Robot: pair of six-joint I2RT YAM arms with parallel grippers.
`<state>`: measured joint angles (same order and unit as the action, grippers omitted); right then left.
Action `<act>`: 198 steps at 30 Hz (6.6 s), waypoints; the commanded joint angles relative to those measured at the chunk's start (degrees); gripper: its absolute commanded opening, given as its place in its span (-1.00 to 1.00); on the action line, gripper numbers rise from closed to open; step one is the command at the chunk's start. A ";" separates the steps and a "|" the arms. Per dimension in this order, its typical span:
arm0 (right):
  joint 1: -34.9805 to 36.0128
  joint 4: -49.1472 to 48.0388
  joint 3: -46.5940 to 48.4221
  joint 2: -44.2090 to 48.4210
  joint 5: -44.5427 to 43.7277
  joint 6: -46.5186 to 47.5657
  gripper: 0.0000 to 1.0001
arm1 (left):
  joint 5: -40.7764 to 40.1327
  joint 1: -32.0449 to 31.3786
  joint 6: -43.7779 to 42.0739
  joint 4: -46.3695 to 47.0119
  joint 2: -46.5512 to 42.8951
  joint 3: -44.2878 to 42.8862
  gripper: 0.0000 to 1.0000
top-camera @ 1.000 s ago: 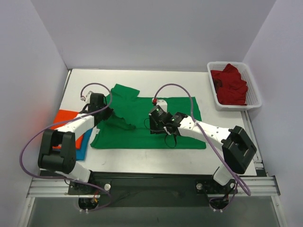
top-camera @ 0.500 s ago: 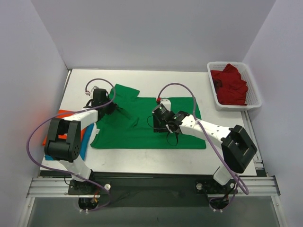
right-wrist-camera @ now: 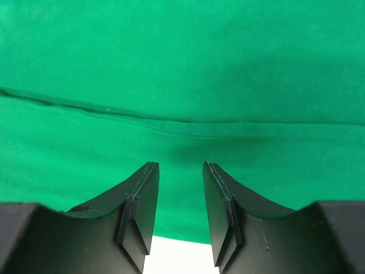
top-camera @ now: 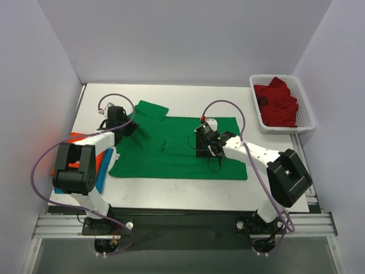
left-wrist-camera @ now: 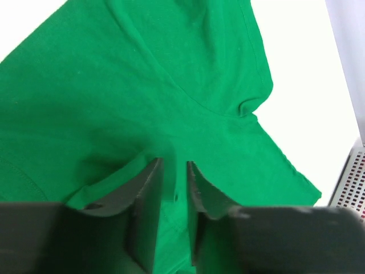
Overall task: Fold and stack the t-shirts
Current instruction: Fold the flattened tshirt in 1/3 of the way, then grap the side of the flattened tshirt furthest away from the robot with both arms
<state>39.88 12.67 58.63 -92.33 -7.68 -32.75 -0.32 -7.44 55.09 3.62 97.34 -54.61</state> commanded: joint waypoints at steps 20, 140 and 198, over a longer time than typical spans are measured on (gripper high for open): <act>1.78 -0.18 2.63 -7.51 -0.58 -1.17 -0.59 | 1.63 -2.40 1.95 -1.51 -19.46 12.32 -0.35; -37.41 -3.97 21.87 -18.23 19.73 8.76 -0.46 | 6.56 0.67 -28.20 -37.19 55.33 -81.09 -0.30; -37.94 8.60 45.00 -33.53 14.80 1.90 -1.00 | 21.06 2.87 -20.20 -16.19 36.43 -64.58 -1.00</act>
<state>1.58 19.11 102.45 -130.74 7.07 -30.63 19.16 -5.23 34.17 -16.32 139.17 -120.22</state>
